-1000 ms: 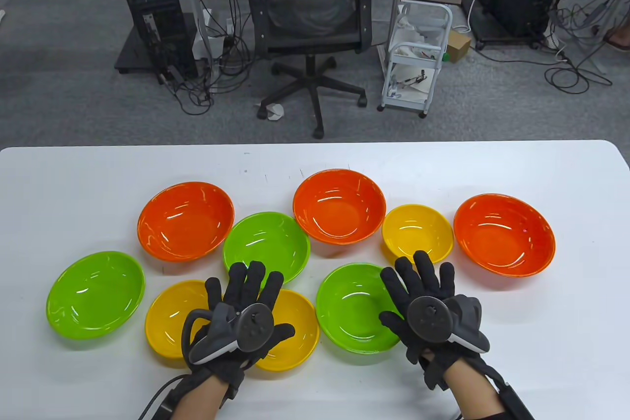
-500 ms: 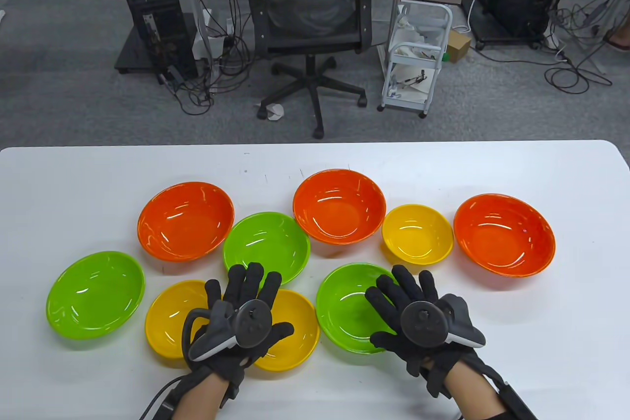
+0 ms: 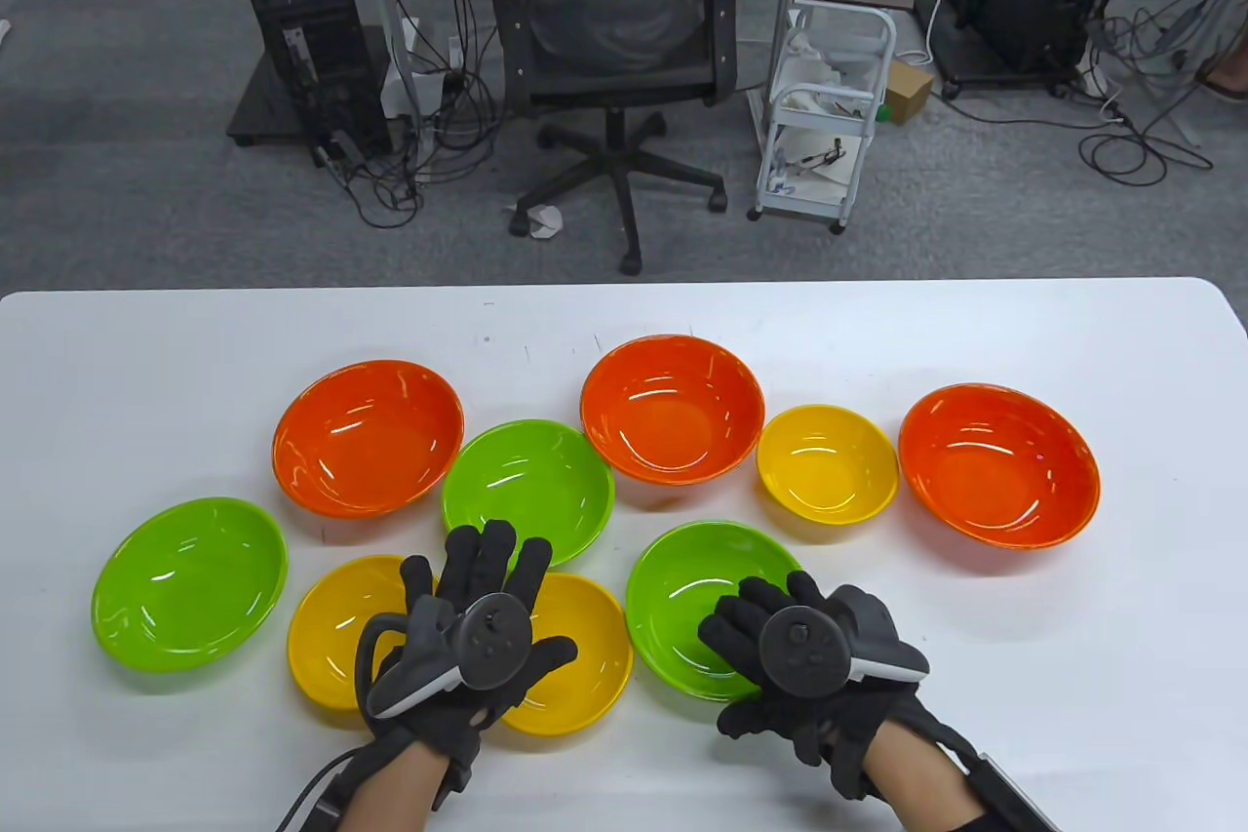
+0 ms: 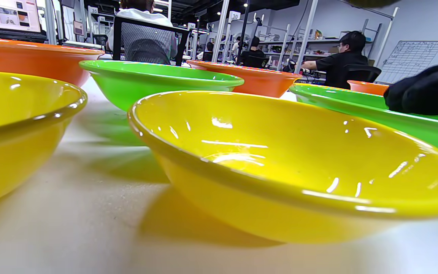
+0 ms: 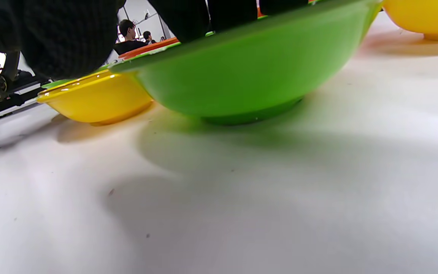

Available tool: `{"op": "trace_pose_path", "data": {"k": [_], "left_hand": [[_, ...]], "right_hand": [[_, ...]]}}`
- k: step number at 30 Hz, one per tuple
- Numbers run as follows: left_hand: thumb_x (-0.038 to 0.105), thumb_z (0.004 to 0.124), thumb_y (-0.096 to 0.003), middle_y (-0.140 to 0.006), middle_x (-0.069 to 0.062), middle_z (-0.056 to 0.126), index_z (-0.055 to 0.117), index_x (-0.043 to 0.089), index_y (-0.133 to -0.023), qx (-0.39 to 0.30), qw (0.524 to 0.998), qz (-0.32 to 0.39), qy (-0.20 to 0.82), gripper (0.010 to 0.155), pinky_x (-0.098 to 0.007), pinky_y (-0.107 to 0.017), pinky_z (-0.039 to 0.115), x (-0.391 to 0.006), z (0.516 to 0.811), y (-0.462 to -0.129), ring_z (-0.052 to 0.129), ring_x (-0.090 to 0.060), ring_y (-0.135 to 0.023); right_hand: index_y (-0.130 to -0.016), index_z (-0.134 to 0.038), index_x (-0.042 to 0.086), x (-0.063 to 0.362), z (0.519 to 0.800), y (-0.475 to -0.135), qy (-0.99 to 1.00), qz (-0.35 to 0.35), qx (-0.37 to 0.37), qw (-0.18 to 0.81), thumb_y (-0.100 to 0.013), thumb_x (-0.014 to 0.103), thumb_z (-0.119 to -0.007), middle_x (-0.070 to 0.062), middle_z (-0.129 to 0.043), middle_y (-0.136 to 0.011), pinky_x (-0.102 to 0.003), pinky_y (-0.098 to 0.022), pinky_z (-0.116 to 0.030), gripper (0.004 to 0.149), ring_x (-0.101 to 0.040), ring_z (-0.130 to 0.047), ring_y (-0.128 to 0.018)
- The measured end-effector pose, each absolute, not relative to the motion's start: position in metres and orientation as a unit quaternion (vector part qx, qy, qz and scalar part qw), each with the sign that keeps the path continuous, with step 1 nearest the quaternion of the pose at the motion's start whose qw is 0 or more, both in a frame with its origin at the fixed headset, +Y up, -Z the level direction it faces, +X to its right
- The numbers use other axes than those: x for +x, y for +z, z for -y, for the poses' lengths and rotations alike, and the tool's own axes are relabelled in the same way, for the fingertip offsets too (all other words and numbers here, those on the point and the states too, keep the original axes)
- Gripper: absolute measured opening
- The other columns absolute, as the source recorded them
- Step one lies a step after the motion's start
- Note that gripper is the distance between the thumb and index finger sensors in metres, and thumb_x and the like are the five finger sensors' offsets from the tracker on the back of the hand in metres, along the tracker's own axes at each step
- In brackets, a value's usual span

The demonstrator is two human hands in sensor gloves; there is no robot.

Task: Nest bowls by size, largest on bottom, smallest on top

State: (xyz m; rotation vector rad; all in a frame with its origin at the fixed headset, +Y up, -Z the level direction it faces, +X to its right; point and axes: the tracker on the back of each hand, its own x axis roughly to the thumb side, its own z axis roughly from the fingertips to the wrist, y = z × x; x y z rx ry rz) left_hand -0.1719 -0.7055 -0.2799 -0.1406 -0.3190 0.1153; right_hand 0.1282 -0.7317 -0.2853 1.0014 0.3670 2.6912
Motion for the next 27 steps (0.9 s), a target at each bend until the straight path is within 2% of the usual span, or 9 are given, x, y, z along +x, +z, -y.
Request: {"op": "trace_pose_path", "data": {"k": [3,7,14,17,22,27], "left_hand": [[0.07,0.056,-0.0453,-0.123,-0.017,0.011,0.018,0.028,-0.116,-0.073,0.983,0.16,0.059,0.091,-0.078,-0.071,0.022,-0.171,0.706,-0.28,0.017,-0.051,-0.114],[0.07,0.056,-0.0453,-0.123,-0.016,0.012,0.018,0.028,-0.116,-0.079,0.982,0.161,0.06,0.09,-0.078,-0.071,0.022,-0.171,0.707,-0.28,0.017,-0.05,-0.114],[0.07,0.056,-0.0453,-0.123,-0.016,0.013,0.019,0.028,-0.116,-0.082,0.982,0.159,0.063,0.09,-0.078,-0.071,0.023,-0.172,0.707,-0.28,0.021,-0.05,-0.114],[0.069,0.055,-0.0457,-0.123,-0.017,0.013,0.019,0.028,-0.116,-0.084,0.982,0.159,0.066,0.089,-0.078,-0.071,0.023,-0.172,0.707,-0.281,0.021,-0.05,-0.114],[0.068,0.055,-0.0459,-0.123,-0.017,0.014,0.02,0.028,-0.116,-0.088,0.981,0.157,0.071,0.088,-0.078,-0.071,0.023,-0.172,0.707,-0.281,0.022,-0.05,-0.114],[0.068,0.055,-0.046,-0.123,-0.017,0.015,0.021,0.028,-0.117,-0.089,0.981,0.152,0.077,0.088,-0.078,-0.071,0.024,-0.175,0.708,-0.283,0.023,-0.05,-0.114]], "right_hand": [[-0.104,-0.063,0.009,0.126,0.736,-0.286,0.924,-0.142,0.34,0.104,-0.042,0.045,-0.085,-0.02,-0.06,-0.108,-0.074,-0.069,-0.033,0.075,-0.053,-0.049,-0.102],[-0.101,-0.068,0.008,0.122,0.742,-0.286,0.924,-0.153,0.34,0.083,-0.044,0.039,-0.087,-0.021,-0.066,-0.105,-0.073,-0.07,-0.032,0.068,-0.052,-0.056,-0.099],[-0.098,-0.073,0.009,0.114,0.746,-0.283,0.928,-0.145,0.342,0.042,-0.047,0.023,-0.084,-0.02,-0.069,-0.103,-0.073,-0.07,-0.038,0.054,-0.051,-0.062,-0.097],[-0.096,-0.075,0.008,0.114,0.742,-0.282,0.928,-0.135,0.345,0.044,-0.047,0.019,-0.083,-0.021,-0.075,-0.098,-0.072,-0.069,-0.043,0.051,-0.05,-0.068,-0.093],[-0.09,-0.081,0.004,0.112,0.733,-0.278,0.928,-0.096,0.357,0.052,-0.045,0.017,-0.084,-0.022,-0.086,-0.087,-0.066,-0.064,-0.059,0.046,-0.049,-0.081,-0.082],[-0.086,-0.083,0.003,0.116,0.724,-0.276,0.927,-0.067,0.361,0.075,-0.044,0.018,-0.085,-0.022,-0.091,-0.08,-0.064,-0.062,-0.064,0.044,-0.047,-0.088,-0.074]]}}
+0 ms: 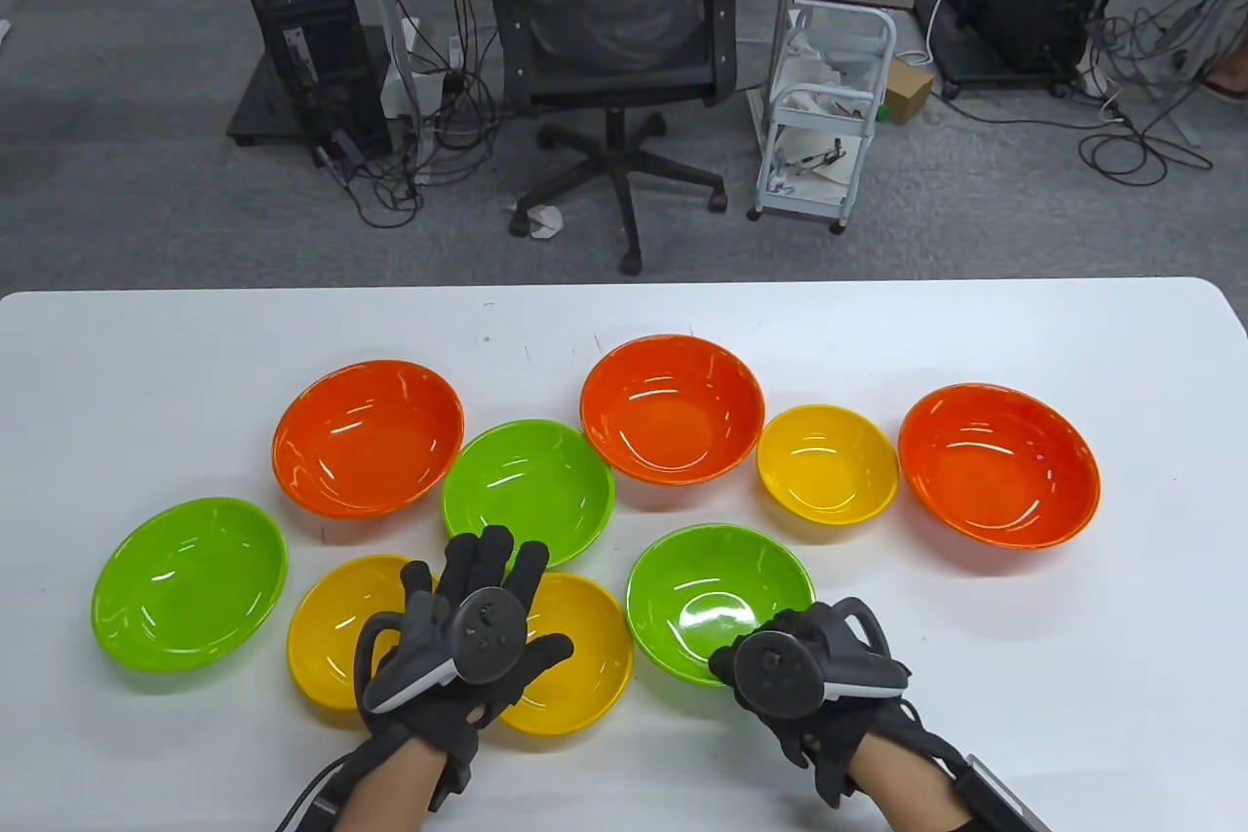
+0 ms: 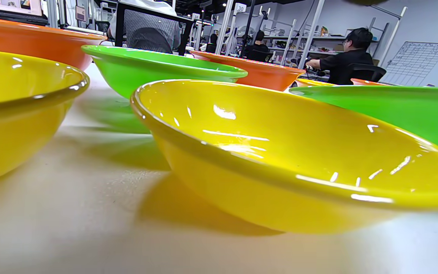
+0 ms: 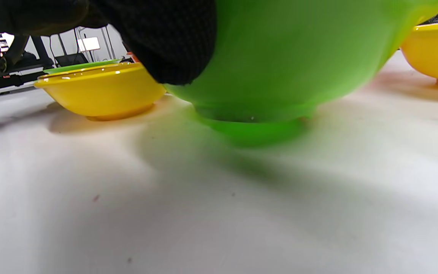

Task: Nest bowls by size, largest on bottom, smallest on top

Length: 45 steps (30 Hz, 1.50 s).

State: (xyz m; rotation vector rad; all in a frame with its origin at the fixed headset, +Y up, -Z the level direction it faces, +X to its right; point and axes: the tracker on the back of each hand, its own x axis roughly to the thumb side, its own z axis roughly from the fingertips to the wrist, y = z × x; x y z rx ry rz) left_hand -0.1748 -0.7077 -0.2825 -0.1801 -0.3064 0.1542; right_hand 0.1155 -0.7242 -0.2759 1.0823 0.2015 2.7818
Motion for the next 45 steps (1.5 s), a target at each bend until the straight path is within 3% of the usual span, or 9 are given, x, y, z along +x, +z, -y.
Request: {"op": "trace_pose_path", "data": {"k": [12,18,26,38,45], "left_hand": [[0.068,0.055,-0.0459,-0.123,-0.017,0.016,0.021,0.028,-0.117,-0.088,0.982,0.141,0.085,0.088,-0.078,-0.071,0.024,-0.18,0.707,-0.285,0.024,-0.05,-0.114],[0.068,0.055,-0.046,-0.123,-0.017,0.017,0.022,0.028,-0.117,-0.088,0.982,0.141,0.087,0.088,-0.078,-0.071,0.024,-0.18,0.707,-0.286,0.024,-0.05,-0.114],[0.068,0.056,-0.0462,-0.123,-0.017,0.018,0.022,0.028,-0.117,-0.095,0.981,0.137,0.095,0.088,-0.078,-0.071,0.024,-0.181,0.709,-0.288,0.025,-0.05,-0.114],[0.068,0.056,-0.0464,-0.123,-0.017,0.018,0.023,0.027,-0.117,-0.098,0.979,0.136,0.113,0.088,-0.078,-0.071,0.025,-0.186,0.71,-0.289,0.025,-0.05,-0.114],[0.068,0.056,-0.0463,-0.123,-0.017,0.018,0.023,0.027,-0.117,-0.096,0.979,0.138,0.116,0.088,-0.078,-0.071,0.025,-0.187,0.71,-0.289,0.025,-0.05,-0.114]], "right_hand": [[-0.082,-0.087,0.002,0.155,0.689,-0.28,0.932,0.03,0.318,0.172,-0.044,0.02,-0.088,-0.021,-0.095,-0.073,-0.064,-0.057,-0.069,0.042,-0.047,-0.093,-0.066],[-0.086,-0.084,0.002,0.193,0.681,-0.293,0.951,0.107,0.223,0.186,-0.046,0.018,-0.084,-0.023,-0.09,-0.081,-0.067,-0.063,-0.061,0.044,-0.049,-0.086,-0.075],[-0.087,-0.084,0.003,0.244,0.688,-0.321,0.974,0.172,0.081,0.122,-0.046,0.019,-0.082,-0.022,-0.089,-0.084,-0.069,-0.065,-0.055,0.044,-0.05,-0.082,-0.079],[-0.086,-0.086,0.005,0.297,0.69,-0.367,0.978,0.151,-0.085,0.12,-0.045,0.02,-0.084,-0.02,-0.09,-0.084,-0.071,-0.067,-0.051,0.043,-0.049,-0.082,-0.08],[-0.085,-0.087,0.006,0.306,0.7,-0.382,0.978,0.127,-0.122,0.113,-0.045,0.02,-0.085,-0.02,-0.091,-0.083,-0.072,-0.067,-0.05,0.043,-0.048,-0.082,-0.081]]}}
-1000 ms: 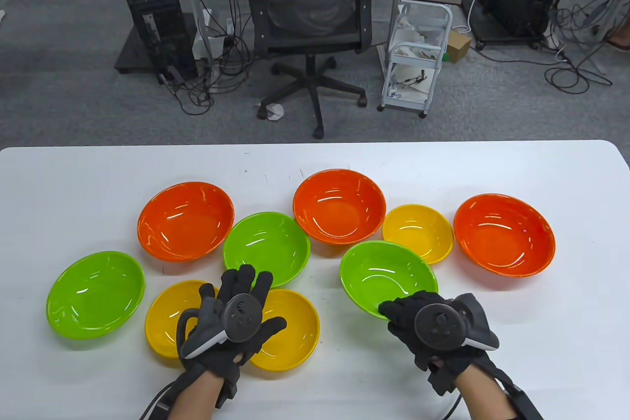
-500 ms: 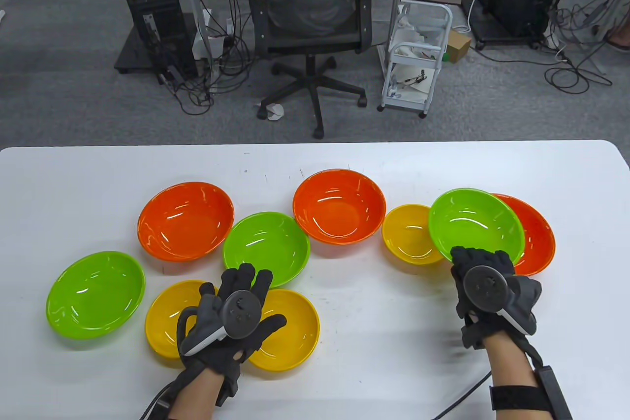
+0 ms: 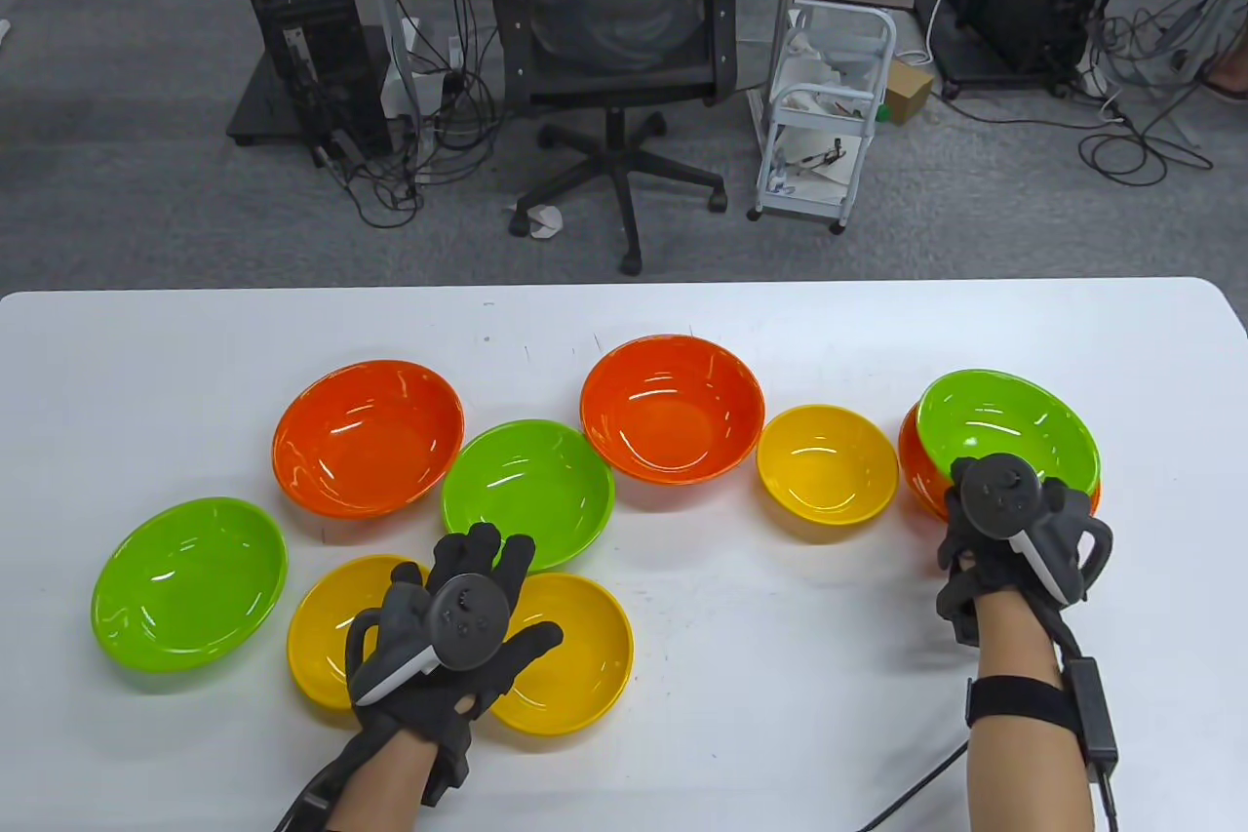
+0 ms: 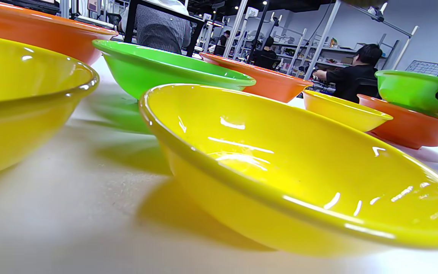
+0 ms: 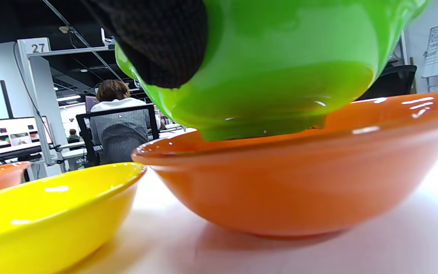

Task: Nest bowls by size, largest on bottom, smallest on top

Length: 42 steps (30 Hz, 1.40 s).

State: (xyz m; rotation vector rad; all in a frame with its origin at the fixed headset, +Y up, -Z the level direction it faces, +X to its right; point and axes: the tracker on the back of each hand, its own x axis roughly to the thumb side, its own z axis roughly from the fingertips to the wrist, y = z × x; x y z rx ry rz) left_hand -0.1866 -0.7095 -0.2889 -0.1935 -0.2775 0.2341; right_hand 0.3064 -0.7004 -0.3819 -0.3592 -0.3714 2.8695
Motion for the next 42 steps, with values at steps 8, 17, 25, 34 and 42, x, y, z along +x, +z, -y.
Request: {"op": "trace_pose_path", "data": {"k": [8,17,25,34,42], "left_hand": [[0.068,0.056,-0.0464,-0.123,-0.017,0.018,0.023,0.027,-0.117,-0.095,0.979,0.135,0.121,0.088,-0.078,-0.071,0.025,-0.187,0.71,-0.289,0.025,-0.05,-0.114],[0.068,0.056,-0.0464,-0.123,-0.017,0.019,0.023,0.027,-0.117,-0.096,0.979,0.134,0.124,0.088,-0.078,-0.071,0.025,-0.189,0.71,-0.289,0.025,-0.05,-0.114],[0.068,0.056,-0.0465,-0.123,-0.017,0.018,0.022,0.027,-0.117,-0.096,0.979,0.132,0.125,0.088,-0.078,-0.071,0.025,-0.19,0.709,-0.29,0.025,-0.05,-0.114],[0.068,0.056,-0.0463,-0.123,-0.017,0.018,0.022,0.027,-0.117,-0.095,0.978,0.132,0.127,0.088,-0.078,-0.071,0.025,-0.19,0.709,-0.29,0.025,-0.05,-0.114],[0.068,0.056,-0.0466,-0.123,-0.018,0.018,0.022,0.027,-0.117,-0.092,0.979,0.131,0.129,0.088,-0.078,-0.071,0.025,-0.19,0.709,-0.29,0.024,-0.05,-0.114]], "right_hand": [[-0.083,-0.09,0.006,0.311,0.713,-0.388,0.98,0.1,-0.138,0.107,-0.044,0.021,-0.087,-0.019,-0.093,-0.082,-0.072,-0.066,-0.052,0.042,-0.048,-0.084,-0.08],[-0.084,-0.09,0.007,0.31,0.713,-0.392,0.982,0.079,-0.144,0.096,-0.044,0.022,-0.087,-0.018,-0.093,-0.083,-0.071,-0.066,-0.053,0.042,-0.048,-0.084,-0.08],[-0.09,-0.084,0.008,0.312,0.714,-0.392,0.984,0.024,-0.144,0.103,-0.046,0.031,-0.081,-0.02,-0.089,-0.088,-0.071,-0.066,-0.051,0.05,-0.05,-0.079,-0.084],[-0.096,-0.077,0.006,0.314,0.721,-0.389,0.98,-0.02,-0.145,0.134,-0.049,0.036,-0.074,-0.023,-0.081,-0.095,-0.072,-0.067,-0.043,0.056,-0.053,-0.07,-0.089],[-0.099,-0.071,0.008,0.306,0.72,-0.386,0.982,-0.008,-0.142,0.121,-0.049,0.036,-0.075,-0.023,-0.074,-0.1,-0.072,-0.068,-0.042,0.058,-0.053,-0.061,-0.094]]}}
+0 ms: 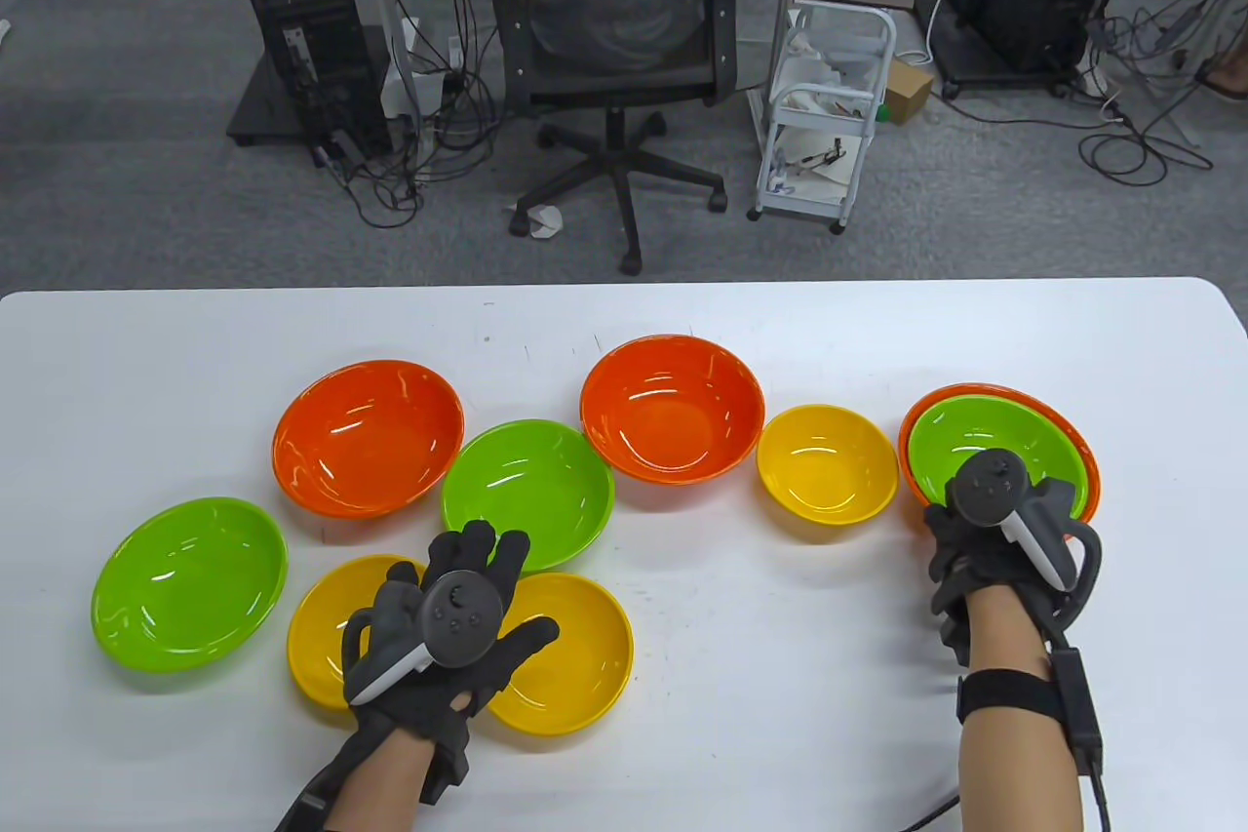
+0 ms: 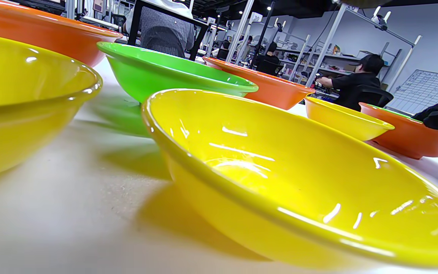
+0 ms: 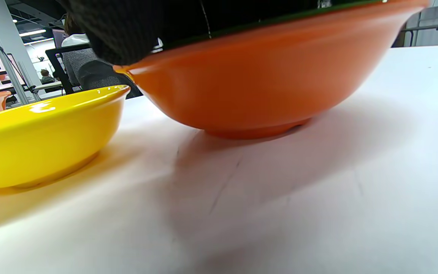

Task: Nest bowls by size, largest on bottom, smallest on top

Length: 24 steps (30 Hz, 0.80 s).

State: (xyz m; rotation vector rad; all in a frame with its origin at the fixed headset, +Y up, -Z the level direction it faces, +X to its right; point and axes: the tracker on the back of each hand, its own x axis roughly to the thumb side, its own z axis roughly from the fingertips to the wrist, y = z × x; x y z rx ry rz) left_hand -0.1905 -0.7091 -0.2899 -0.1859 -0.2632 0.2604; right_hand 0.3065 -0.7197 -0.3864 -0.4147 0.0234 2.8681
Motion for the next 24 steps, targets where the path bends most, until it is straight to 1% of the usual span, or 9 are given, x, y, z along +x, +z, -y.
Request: {"op": "trace_pose_path", "data": {"k": [6,12,15,18,20,24], "left_hand": [[0.068,0.056,-0.0467,-0.123,-0.018,0.018,0.022,0.027,-0.117,-0.087,0.979,0.13,0.132,0.087,-0.078,-0.071,0.025,-0.193,0.708,-0.29,0.024,-0.05,-0.114],[0.068,0.056,-0.0468,-0.123,-0.018,0.018,0.022,0.027,-0.117,-0.086,0.979,0.127,0.133,0.087,-0.078,-0.071,0.025,-0.193,0.708,-0.29,0.024,-0.05,-0.114],[0.068,0.056,-0.0467,-0.123,-0.018,0.018,0.022,0.027,-0.117,-0.086,0.979,0.126,0.133,0.087,-0.078,-0.071,0.025,-0.193,0.708,-0.29,0.024,-0.05,-0.114],[0.067,0.056,-0.0468,-0.123,-0.018,0.018,0.023,0.027,-0.117,-0.085,0.98,0.124,0.132,0.087,-0.078,-0.071,0.025,-0.194,0.708,-0.29,0.025,-0.05,-0.113],[0.067,0.056,-0.0469,-0.123,-0.018,0.018,0.022,0.027,-0.117,-0.085,0.98,0.123,0.133,0.087,-0.078,-0.071,0.025,-0.194,0.708,-0.29,0.024,-0.05,-0.114],[0.067,0.056,-0.0468,-0.123,-0.018,0.018,0.022,0.027,-0.117,-0.088,0.98,0.123,0.13,0.087,-0.078,-0.071,0.025,-0.194,0.71,-0.29,0.025,-0.05,-0.114]], "right_hand": [[-0.104,-0.062,0.011,0.292,0.712,-0.378,0.982,0.036,-0.114,0.144,-0.049,0.037,-0.077,-0.022,-0.057,-0.109,-0.071,-0.068,-0.029,0.063,-0.053,-0.04,-0.101],[-0.106,-0.058,0.012,0.266,0.712,-0.371,0.986,0.05,-0.056,0.149,-0.048,0.038,-0.078,-0.021,-0.05,-0.111,-0.07,-0.068,-0.022,0.066,-0.052,-0.031,-0.103],[-0.107,-0.057,0.013,0.252,0.713,-0.37,0.986,0.048,-0.024,0.16,-0.048,0.039,-0.079,-0.022,-0.048,-0.112,-0.07,-0.068,-0.02,0.068,-0.052,-0.029,-0.103],[-0.108,-0.055,0.014,0.238,0.718,-0.371,0.985,0.028,0.018,0.171,-0.048,0.04,-0.079,-0.021,-0.044,-0.113,-0.069,-0.068,-0.015,0.07,-0.051,-0.024,-0.104],[-0.108,-0.053,0.015,0.226,0.724,-0.372,0.985,0.014,0.045,0.164,-0.047,0.04,-0.08,-0.02,-0.043,-0.114,-0.068,-0.068,-0.015,0.071,-0.05,-0.022,-0.104],[-0.109,-0.05,0.016,0.21,0.732,-0.376,0.987,-0.011,0.074,0.142,-0.047,0.041,-0.08,-0.019,-0.04,-0.115,-0.066,-0.068,-0.013,0.073,-0.049,-0.018,-0.104]]}}
